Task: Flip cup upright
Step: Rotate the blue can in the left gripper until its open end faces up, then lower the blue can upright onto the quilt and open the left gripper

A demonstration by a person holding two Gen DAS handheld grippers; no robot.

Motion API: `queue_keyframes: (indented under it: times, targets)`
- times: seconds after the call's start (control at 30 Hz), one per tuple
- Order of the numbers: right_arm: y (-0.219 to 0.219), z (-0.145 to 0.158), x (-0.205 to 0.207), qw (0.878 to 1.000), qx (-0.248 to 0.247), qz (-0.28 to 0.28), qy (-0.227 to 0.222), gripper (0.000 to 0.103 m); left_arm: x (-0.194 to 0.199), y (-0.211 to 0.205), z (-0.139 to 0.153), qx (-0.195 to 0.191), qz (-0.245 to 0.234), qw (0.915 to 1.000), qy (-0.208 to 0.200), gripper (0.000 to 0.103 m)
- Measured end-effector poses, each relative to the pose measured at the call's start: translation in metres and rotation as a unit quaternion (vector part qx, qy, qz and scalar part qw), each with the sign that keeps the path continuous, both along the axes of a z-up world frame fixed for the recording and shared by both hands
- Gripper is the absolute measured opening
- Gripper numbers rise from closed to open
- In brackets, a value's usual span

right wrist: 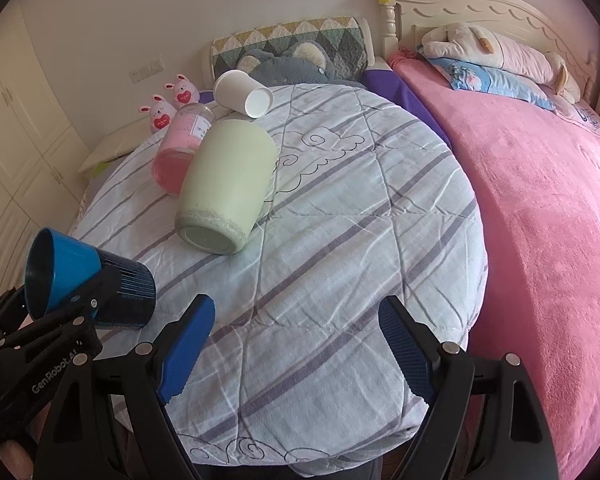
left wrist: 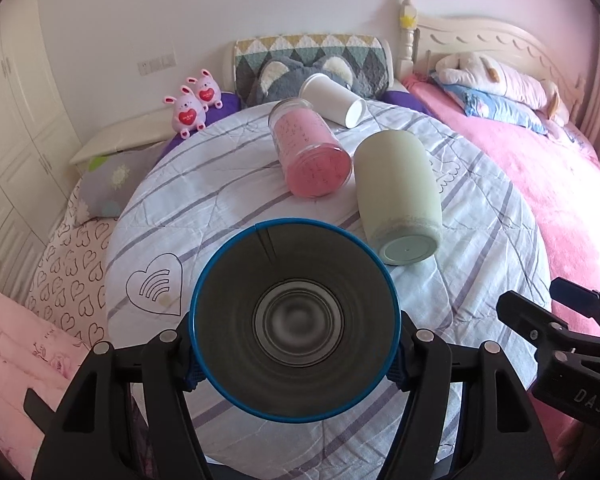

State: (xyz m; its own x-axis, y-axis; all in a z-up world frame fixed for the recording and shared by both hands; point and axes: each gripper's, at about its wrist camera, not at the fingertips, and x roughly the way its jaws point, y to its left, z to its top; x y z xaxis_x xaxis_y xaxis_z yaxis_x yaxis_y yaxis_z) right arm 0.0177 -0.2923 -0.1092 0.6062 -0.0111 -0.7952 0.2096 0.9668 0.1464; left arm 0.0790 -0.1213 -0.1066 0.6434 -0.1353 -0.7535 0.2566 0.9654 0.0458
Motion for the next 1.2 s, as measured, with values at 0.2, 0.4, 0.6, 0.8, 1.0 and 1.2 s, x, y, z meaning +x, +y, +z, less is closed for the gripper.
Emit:
queue_keyframes:
  times: [0.2,0.4,0.6,0.8,1.0,1.2]
  targets:
    - [0.0,0.004,-0.007,1.0,-0.001,-0.002,-0.005,0.085,0.0,-0.001,0.0,0.006,-0.002,1.0,0.002,0.07]
    - [0.002,0.008,-0.013,1.0,-0.003,-0.002,-0.012,0.085,-0.009,-0.001,0.012,-0.01,-0.011,0.9997,-0.017,0.095]
    - [0.003,0.013,-0.022,1.0,-0.004,-0.004,-0.02,0.085,-0.015,0.006,0.026,-0.025,-0.01,0.9991,-0.033,0.099]
    - [0.005,0.019,-0.029,1.0,-0.008,-0.008,-0.029,0.085,-0.025,0.015,0.037,-0.037,-0.006,0.9983,-0.045,0.101]
    - [0.014,0.034,-0.041,0.999,-0.016,-0.005,-0.05,0.085,-0.049,0.032,0.061,-0.044,0.002,0.9961,-0.077,0.101]
    - [0.031,0.053,-0.06,0.996,-0.03,0.004,-0.085,0.085,-0.086,0.055,0.093,-0.044,0.013,0.9908,-0.128,0.103]
